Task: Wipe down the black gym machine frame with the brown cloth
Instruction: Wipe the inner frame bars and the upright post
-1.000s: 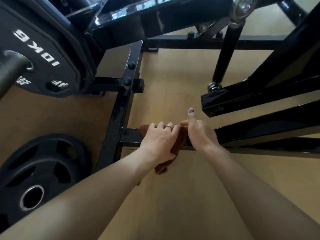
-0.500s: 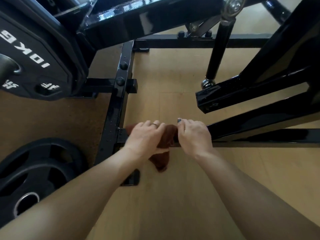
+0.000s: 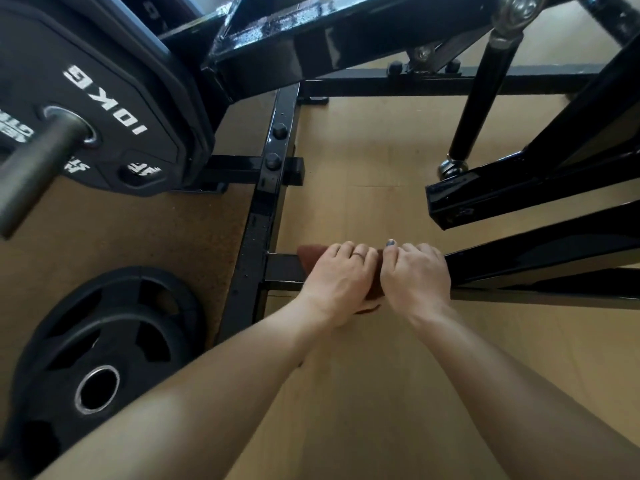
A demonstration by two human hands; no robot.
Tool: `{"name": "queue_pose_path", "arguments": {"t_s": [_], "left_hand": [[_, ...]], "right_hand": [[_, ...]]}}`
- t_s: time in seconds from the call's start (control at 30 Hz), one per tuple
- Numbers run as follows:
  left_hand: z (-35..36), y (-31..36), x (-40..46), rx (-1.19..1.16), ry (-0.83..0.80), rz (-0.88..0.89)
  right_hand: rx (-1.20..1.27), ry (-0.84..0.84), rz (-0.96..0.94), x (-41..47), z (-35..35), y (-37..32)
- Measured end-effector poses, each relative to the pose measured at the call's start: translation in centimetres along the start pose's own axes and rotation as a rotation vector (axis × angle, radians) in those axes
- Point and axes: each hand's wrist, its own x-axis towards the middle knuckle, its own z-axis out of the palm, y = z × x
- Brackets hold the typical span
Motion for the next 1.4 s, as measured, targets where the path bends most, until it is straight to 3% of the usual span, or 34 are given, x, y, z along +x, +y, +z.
{"name": "queue_pose_path", "arguments": {"t_s": [0.1, 0.23, 0.37, 0.57, 0.77, 0.83, 1.03, 1.27, 1.4], "left_hand": [[-0.7, -2.0, -1.2, -0.061, 0.015, 0.022], [-0.9, -7.9, -5.8, -0.119, 0.023, -0.084], [-0.1, -9.5, -8.4, -0.098, 0.064, -0.121], [0.2, -9.4, -11.8, -0.254, 0.108, -0.241], [-0.3, -7.3, -19.7, -0.747, 0.055, -0.59], [-0.2, -6.4, -20.7, -0.69, 0.018, -0.66], [-0.2, -7.1, -14.2, -0.52, 0.04, -0.665], [-0.7, -12.5, -5.6, -0.618, -0.041, -0.709], [-0.7, -15.1, 0.2, -0.588, 0.004, -0.767]], "right_hand": [[-0.017, 0.002, -0.014, 0.1, -0.1, 0.0], [-0.133, -0.007, -0.024, 0.0, -0.3, -0.5], [-0.271, -0.061, -0.021, 0.4, -0.6, -1.6], [0.02, -0.167, -0.157, 0.2, 0.7, -6.4], [-0.06, 0.108, -0.106, -0.4, 3.7, -6.4], [-0.05, 0.221, -0.089, -0.4, 4.4, -6.5], [-0.066, 0.29, -0.095, -0.1, 5.0, -6.1], [-0.097, 0.335, -0.122, 0.2, 5.4, -6.0], [-0.119, 0.295, -0.149, 0.2, 5.7, -5.7]]}}
